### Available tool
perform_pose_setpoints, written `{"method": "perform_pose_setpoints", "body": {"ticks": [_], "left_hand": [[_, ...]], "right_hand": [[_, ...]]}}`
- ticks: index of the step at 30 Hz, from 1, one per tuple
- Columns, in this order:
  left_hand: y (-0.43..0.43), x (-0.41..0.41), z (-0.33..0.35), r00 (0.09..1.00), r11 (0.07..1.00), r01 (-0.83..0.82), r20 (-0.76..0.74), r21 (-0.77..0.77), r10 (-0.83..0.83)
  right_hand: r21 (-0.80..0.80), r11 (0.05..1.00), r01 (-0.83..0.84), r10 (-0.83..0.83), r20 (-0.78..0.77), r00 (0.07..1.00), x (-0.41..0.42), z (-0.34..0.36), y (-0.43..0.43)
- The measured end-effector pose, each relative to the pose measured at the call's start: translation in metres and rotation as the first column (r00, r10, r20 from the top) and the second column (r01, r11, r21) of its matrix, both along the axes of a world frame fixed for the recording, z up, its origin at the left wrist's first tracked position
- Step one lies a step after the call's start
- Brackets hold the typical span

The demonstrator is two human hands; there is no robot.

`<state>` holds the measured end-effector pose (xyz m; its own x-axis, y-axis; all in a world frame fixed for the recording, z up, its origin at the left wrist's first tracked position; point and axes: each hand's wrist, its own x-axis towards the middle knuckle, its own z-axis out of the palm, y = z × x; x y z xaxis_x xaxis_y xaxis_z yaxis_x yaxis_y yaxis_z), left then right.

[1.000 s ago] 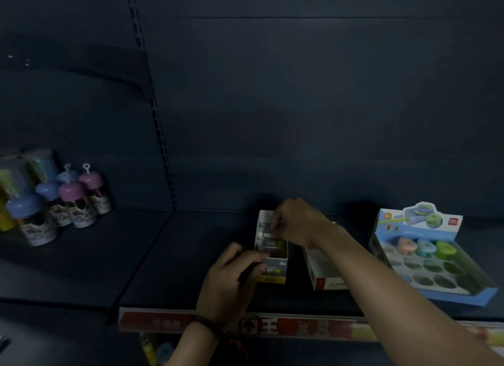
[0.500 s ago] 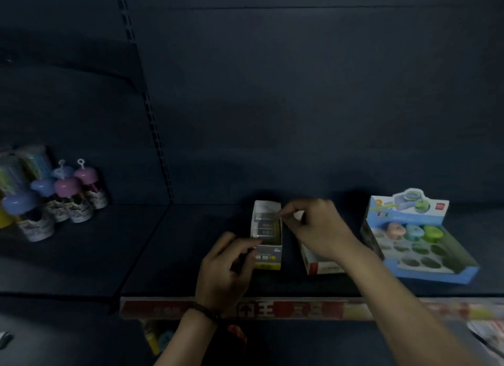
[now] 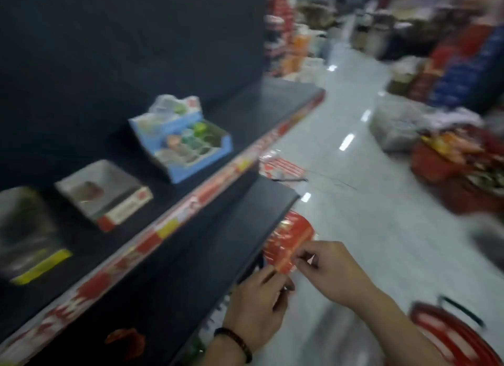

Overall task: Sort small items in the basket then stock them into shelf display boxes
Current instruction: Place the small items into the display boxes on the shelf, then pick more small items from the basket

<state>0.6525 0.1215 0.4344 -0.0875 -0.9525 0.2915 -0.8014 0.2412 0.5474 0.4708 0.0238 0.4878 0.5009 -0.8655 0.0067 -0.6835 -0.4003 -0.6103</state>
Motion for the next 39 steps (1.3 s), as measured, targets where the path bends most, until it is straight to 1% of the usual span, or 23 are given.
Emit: {"method": "perform_pose_setpoints", "body": {"ticks": [2, 4, 5, 7, 11, 15, 17, 19, 20, 23, 24, 25, 28, 30, 33, 34, 36, 37, 39], "left_hand": [[-0.01, -0.047, -0.022, 0.979, 0.972, 0.188, 0.057, 0.138, -0.197], [-0.016, -0.091, -0.039, 0.93, 0.909, 0.325, 0.085, 0.262, -0.357], [-0.019, -0.113, -0.047, 0.902, 0.876, 0.375, 0.097, 0.303, -0.42], [-0.026, -0.159, -0.06, 0.859, 0.82, 0.436, 0.101, 0.371, -0.502], [-0.041, -0.255, -0.089, 0.803, 0.726, 0.465, 0.105, 0.507, -0.587], [-0.057, -0.363, -0.122, 0.747, 0.596, 0.465, 0.071, 0.655, -0.661], [-0.067, -0.413, -0.144, 0.696, 0.514, 0.483, 0.045, 0.709, -0.717], [-0.082, -0.465, -0.168, 0.607, 0.418, 0.505, 0.033, 0.756, -0.794], [-0.089, -0.486, -0.18, 0.579, 0.383, 0.51, 0.022, 0.77, -0.815], [-0.111, -0.541, -0.218, 0.532, 0.307, 0.493, -0.003, 0.814, -0.847], [-0.118, -0.557, -0.234, 0.543, 0.285, 0.471, -0.02, 0.835, -0.839], [-0.127, -0.571, -0.252, 0.573, 0.256, 0.451, -0.058, 0.855, -0.817], [-0.156, -0.611, -0.311, 0.657, 0.123, 0.389, -0.182, 0.913, -0.732], [-0.177, -0.634, -0.357, 0.685, 0.049, 0.346, -0.216, 0.937, -0.696], [-0.204, -0.669, -0.429, 0.766, -0.002, 0.275, -0.22, 0.961, -0.603], [-0.21, -0.683, -0.454, 0.801, -0.012, 0.253, -0.216, 0.967, -0.558], [-0.217, -0.709, -0.508, 0.871, -0.021, 0.227, -0.213, 0.974, -0.442], [-0.22, -0.721, -0.539, 0.901, -0.023, 0.221, -0.213, 0.975, -0.379], [-0.221, -0.746, -0.603, 0.958, -0.05, 0.191, -0.198, 0.98, -0.209]], "right_hand": [[0.034, 0.986, 0.165, -0.16, -0.111, 0.981, -0.073, -0.025, 0.015], [0.086, 0.946, 0.312, -0.279, -0.272, 0.921, -0.142, -0.045, 0.032], [0.105, 0.922, 0.374, -0.325, -0.318, 0.891, -0.175, -0.055, 0.041], [0.137, 0.862, 0.489, -0.421, -0.345, 0.839, -0.238, -0.074, 0.058], [0.196, 0.734, 0.65, -0.538, -0.415, 0.733, -0.35, -0.105, 0.091], [0.29, 0.614, 0.734, -0.589, -0.45, 0.671, -0.451, -0.142, 0.112], [0.348, 0.575, 0.74, -0.604, -0.429, 0.672, -0.491, -0.167, 0.116], [0.401, 0.538, 0.741, -0.617, -0.411, 0.671, -0.529, -0.196, 0.115], [0.428, 0.528, 0.733, -0.612, -0.407, 0.678, -0.544, -0.211, 0.112], [0.506, 0.462, 0.729, -0.603, -0.423, 0.676, -0.591, -0.26, 0.099], [0.524, 0.442, 0.727, -0.601, -0.429, 0.675, -0.604, -0.277, 0.094], [0.539, 0.421, 0.73, -0.601, -0.437, 0.669, -0.616, -0.292, 0.086], [0.549, 0.39, 0.739, -0.587, -0.47, 0.659, -0.649, -0.34, 0.056], [0.54, 0.382, 0.749, -0.556, -0.513, 0.654, -0.671, -0.376, 0.034], [0.522, 0.394, 0.756, -0.536, -0.538, 0.651, -0.699, -0.443, 0.002], [0.514, 0.41, 0.754, -0.52, -0.547, 0.656, -0.708, -0.468, -0.006], [0.483, 0.483, 0.73, -0.462, -0.567, 0.681, -0.725, -0.524, -0.022], [0.444, 0.526, 0.725, -0.441, -0.587, 0.679, -0.733, -0.551, -0.03], [0.31, 0.624, 0.717, -0.473, -0.581, 0.663, -0.751, -0.603, -0.044]]}}
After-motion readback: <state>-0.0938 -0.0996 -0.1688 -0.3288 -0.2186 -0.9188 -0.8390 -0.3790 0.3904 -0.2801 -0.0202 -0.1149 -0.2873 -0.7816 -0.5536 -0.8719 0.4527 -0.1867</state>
